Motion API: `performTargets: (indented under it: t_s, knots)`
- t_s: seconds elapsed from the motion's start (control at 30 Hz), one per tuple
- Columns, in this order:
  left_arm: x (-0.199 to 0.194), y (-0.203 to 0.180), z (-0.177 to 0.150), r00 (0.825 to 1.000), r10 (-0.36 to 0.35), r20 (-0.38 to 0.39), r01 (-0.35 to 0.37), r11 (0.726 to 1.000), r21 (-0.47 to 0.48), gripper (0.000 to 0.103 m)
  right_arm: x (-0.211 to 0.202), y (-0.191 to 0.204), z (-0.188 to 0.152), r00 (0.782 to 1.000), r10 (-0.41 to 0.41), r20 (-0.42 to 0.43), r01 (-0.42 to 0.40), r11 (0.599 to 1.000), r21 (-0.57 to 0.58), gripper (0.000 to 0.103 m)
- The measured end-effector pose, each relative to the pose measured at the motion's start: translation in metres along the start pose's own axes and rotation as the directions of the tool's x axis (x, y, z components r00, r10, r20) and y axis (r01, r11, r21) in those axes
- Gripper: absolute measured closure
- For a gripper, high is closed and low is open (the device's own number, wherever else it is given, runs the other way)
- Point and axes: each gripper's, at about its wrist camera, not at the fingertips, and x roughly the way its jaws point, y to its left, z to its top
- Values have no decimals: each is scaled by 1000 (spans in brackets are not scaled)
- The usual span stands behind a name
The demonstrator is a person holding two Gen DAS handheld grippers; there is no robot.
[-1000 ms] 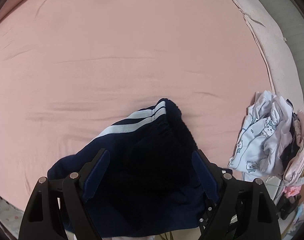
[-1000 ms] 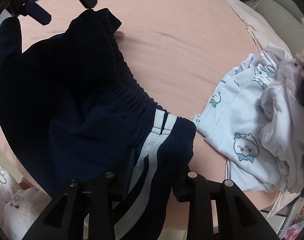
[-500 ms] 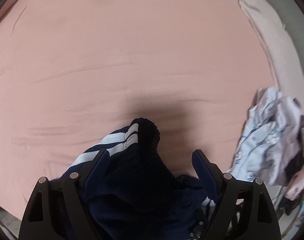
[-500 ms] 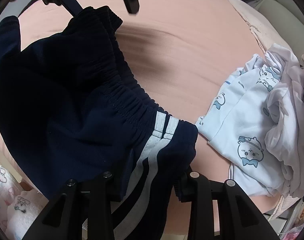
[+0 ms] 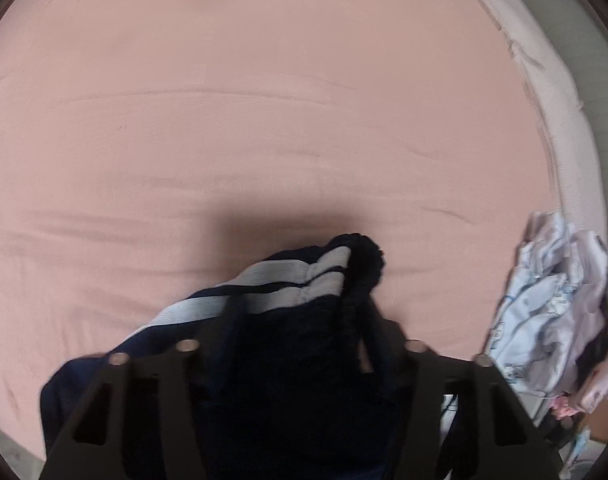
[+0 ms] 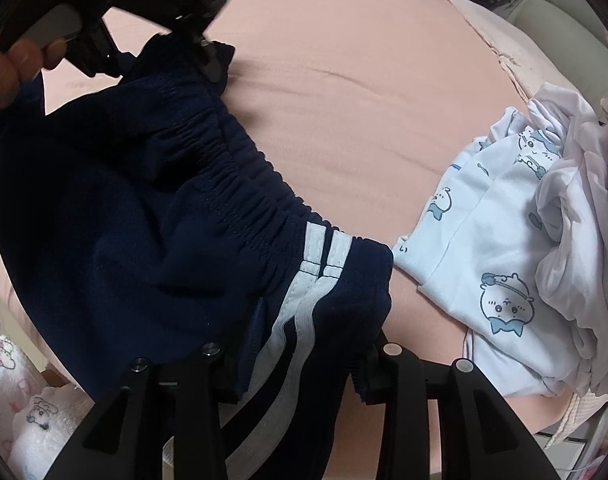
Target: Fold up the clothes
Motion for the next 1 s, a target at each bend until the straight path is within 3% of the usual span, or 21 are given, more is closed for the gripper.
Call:
performTargets:
  t_s: [0.07,0.17,0.23,0.4,0.5,0.57,0.7,0.77,0.83,0.9,1.0]
  knots:
    - [-2,6,-3,999,-40,13,40,999,-15,67,-1,0,-1,1000,-31,6,31,999,9,54]
    - [-4,14,-9,995,-98,32,99,994,-37,70,-3,-4,-3,995,-94,16,93,996,13,17]
    - [-9,17,-13,993,-109,47,111,993,-32,73,-4,-7,-4,991,-133,23,133,991,16,16]
    - [-23,30,-23,991,-110,82,114,993,-44,75,-5,-30,-3,997,75,16,-76,989,128,16]
    - [-29,39,-29,990,-105,94,110,993,-46,76,-9,-26,-3,991,123,45,-127,987,100,17]
    - [-30,47,-32,988,-119,98,126,990,-64,76,-14,-19,-4,988,141,64,-145,988,60,23]
    - [-33,53,-47,984,-147,102,156,984,-90,77,-20,-13,1,982,171,84,-176,983,54,55]
    - [-51,54,-40,981,-158,114,169,981,-98,80,-22,-15,3,980,177,91,-184,980,73,65]
    - [-60,47,-51,976,-177,129,192,974,-118,81,-24,-17,6,978,183,98,-192,977,92,92]
    - [-68,33,-66,966,-212,147,233,961,-148,83,-30,-18,7,975,187,123,-199,976,89,93]
    - [-68,44,-66,943,-282,175,313,931,-189,85,-42,-18,11,974,170,151,-182,981,69,93]
